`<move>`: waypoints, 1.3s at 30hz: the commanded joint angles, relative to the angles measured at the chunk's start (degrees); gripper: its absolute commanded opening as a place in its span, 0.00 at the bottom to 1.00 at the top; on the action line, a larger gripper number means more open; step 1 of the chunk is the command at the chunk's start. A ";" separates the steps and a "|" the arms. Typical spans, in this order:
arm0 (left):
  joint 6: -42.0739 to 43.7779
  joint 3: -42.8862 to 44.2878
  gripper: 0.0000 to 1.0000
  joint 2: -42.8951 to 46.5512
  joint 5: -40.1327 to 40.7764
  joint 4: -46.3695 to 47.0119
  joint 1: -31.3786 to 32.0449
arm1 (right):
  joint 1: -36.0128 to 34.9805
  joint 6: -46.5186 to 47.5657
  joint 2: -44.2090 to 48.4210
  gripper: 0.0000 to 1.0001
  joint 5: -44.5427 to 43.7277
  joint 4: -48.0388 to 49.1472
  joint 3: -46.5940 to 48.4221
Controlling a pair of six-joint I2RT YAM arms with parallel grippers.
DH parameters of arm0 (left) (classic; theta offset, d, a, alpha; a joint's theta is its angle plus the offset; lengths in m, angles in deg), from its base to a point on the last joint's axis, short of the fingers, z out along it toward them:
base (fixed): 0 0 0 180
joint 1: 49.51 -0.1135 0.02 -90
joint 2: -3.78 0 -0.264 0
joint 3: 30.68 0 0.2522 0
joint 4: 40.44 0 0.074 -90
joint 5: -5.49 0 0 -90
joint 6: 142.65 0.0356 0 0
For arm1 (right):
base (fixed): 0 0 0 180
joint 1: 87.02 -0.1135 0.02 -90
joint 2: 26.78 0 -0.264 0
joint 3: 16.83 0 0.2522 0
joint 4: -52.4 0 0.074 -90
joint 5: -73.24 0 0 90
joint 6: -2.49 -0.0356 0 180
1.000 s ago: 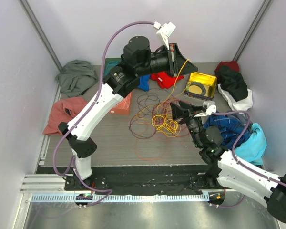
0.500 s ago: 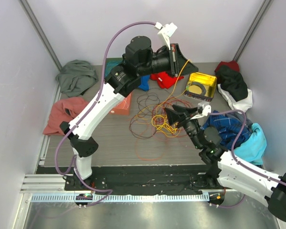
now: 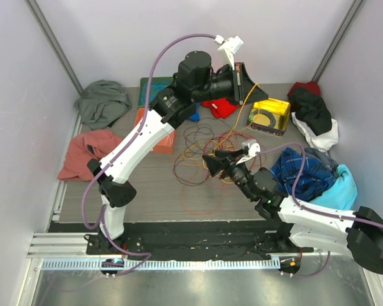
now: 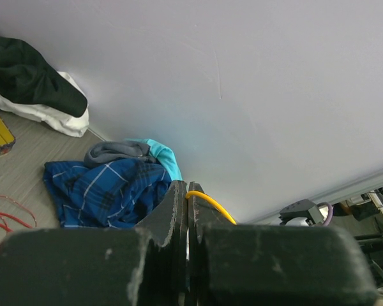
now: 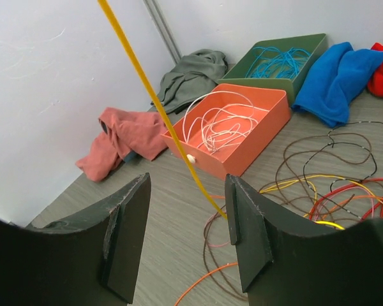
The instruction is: Untangle the cables
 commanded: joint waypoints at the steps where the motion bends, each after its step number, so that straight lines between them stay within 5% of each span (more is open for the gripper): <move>1: -0.95 1.37 0.00 1.66 -1.53 1.84 0.29 | -0.31 2.68 -3.33 0.58 -5.27 9.45 3.45; 7: -0.96 -0.91 0.00 3.33 -2.24 2.37 1.08 | -0.22 4.01 -13.07 0.49 -8.25 16.31 7.84; 8: -0.87 -1.26 0.00 3.50 -2.24 2.37 1.08 | -0.31 3.84 -13.70 0.30 -8.70 16.84 8.29; 12: 3.07 -1.88 0.00 4.91 -0.66 -0.87 1.08 | -0.31 2.61 -10.47 0.05 -8.09 14.75 7.50; 18: 4.84 -2.24 0.00 6.23 1.37 -2.82 -0.23 | -0.40 3.31 5.08 0.02 -11.51 -5.01 7.06; 24: 4.67 -1.62 0.00 6.41 1.10 -2.56 -0.41 | -0.31 4.98 14.94 0.09 -18.02 -18.21 5.57; 27: 3.79 -1.44 0.00 6.41 0.23 -2.03 -0.41 | -0.31 5.07 15.04 0.34 -19.42 -20.07 4.69; 31: 0.54 -1.44 0.00 5.97 -2.85 0.34 0.03 | -0.31 6.20 11.00 0.51 -20.31 -16.84 4.07; 39: -1.75 -0.83 0.00 6.49 -6.45 1.49 2.14 | 0.22 10.17 0.89 0.62 -26.54 -4.87 3.98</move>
